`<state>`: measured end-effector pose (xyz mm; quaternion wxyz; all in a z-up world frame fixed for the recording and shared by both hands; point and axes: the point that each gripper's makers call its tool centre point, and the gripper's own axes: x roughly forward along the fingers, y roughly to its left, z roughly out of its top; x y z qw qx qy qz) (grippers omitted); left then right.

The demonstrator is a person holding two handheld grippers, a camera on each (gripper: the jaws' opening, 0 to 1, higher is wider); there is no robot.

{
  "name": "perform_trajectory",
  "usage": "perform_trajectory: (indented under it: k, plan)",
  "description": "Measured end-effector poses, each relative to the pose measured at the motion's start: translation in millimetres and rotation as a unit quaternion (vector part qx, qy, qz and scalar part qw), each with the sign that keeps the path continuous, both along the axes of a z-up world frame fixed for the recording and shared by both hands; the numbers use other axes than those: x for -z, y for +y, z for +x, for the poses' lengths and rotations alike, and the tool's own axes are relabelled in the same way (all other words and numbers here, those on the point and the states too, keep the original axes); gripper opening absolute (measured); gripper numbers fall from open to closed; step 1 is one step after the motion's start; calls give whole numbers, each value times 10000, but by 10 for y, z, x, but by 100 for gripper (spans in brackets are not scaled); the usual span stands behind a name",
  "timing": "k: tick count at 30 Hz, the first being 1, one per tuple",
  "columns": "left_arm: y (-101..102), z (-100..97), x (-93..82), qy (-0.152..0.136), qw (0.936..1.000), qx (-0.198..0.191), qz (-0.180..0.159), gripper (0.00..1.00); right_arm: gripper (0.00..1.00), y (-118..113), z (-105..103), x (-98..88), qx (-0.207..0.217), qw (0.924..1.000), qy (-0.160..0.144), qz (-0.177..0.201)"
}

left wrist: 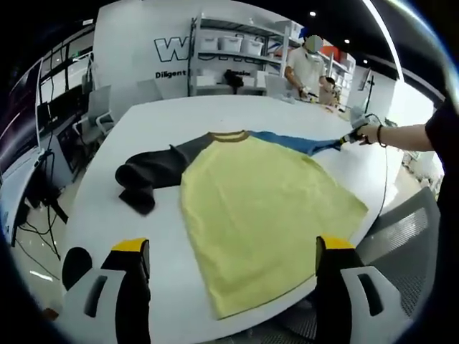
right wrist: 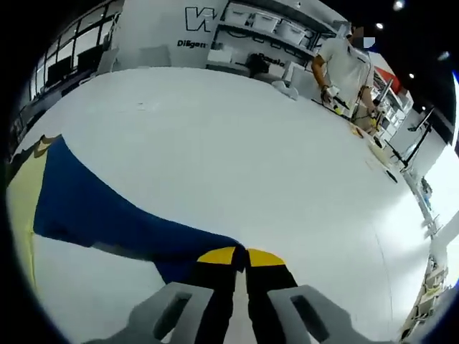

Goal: Fold the garment on the visible template until the final outline fits inside the template.

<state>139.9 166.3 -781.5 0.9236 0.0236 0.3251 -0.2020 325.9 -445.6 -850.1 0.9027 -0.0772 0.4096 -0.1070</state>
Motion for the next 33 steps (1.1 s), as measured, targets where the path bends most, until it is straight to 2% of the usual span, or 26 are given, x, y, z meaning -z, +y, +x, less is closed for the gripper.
perform_trajectory:
  k: [1,2,4,6,7,10,13,16,17,19,22,25,27,30,32,33]
  plan:
    - [3,-2,11,11,10000,-25,8,93,3,19,-37,-16,307,9991,-136,278]
    - [1,-3,8,6,10000,-16,14,94,8,34,-49,-27,323,9986,-173,382]
    - [-21,10,-26,-93,10000,0,-32,96,23,34,-97,-73,671,9951,-334,651]
    - [-33,25,-78,-194,9997,-39,-134,97,33,69,-133,-128,760,9922,-492,856]
    - [-36,29,-96,-223,9996,-43,-169,97,34,78,-140,-135,752,9919,-507,886]
    - [-58,54,-180,-367,9989,-58,-300,97,34,154,-199,-158,746,9892,-607,1107]
    - [-86,101,-275,-564,9972,-118,-468,96,36,188,-265,-66,1074,9813,-587,1488]
    - [-81,111,-249,-472,9970,-184,-581,96,36,164,-261,-8,1177,9794,-623,1515]
    - [-98,112,-233,-445,9965,-183,-681,96,35,186,-257,66,1222,9788,-575,1543]
    - [-105,113,-234,-538,9957,-206,-722,95,33,221,-251,116,1264,9781,-528,1570]
    - [-95,102,-202,-514,9964,-210,-637,94,31,242,-188,219,1235,9808,-480,1429]
    - [-97,92,-164,-417,9970,-206,-617,93,27,268,-144,232,1269,9802,-552,1413]
    - [-117,83,-160,-431,9975,-146,-541,93,26,233,-35,267,1232,9815,-639,1318]
    - [-117,83,-176,-504,9976,-125,-459,93,19,128,13,330,1118,9883,-477,919]
    - [-105,87,-185,-543,9972,-149,-488,92,17,98,47,364,1131,9879,-486,942]
    - [-94,87,-184,-546,9971,-185,-491,91,17,320,-131,236,1132,9877,-547,925]
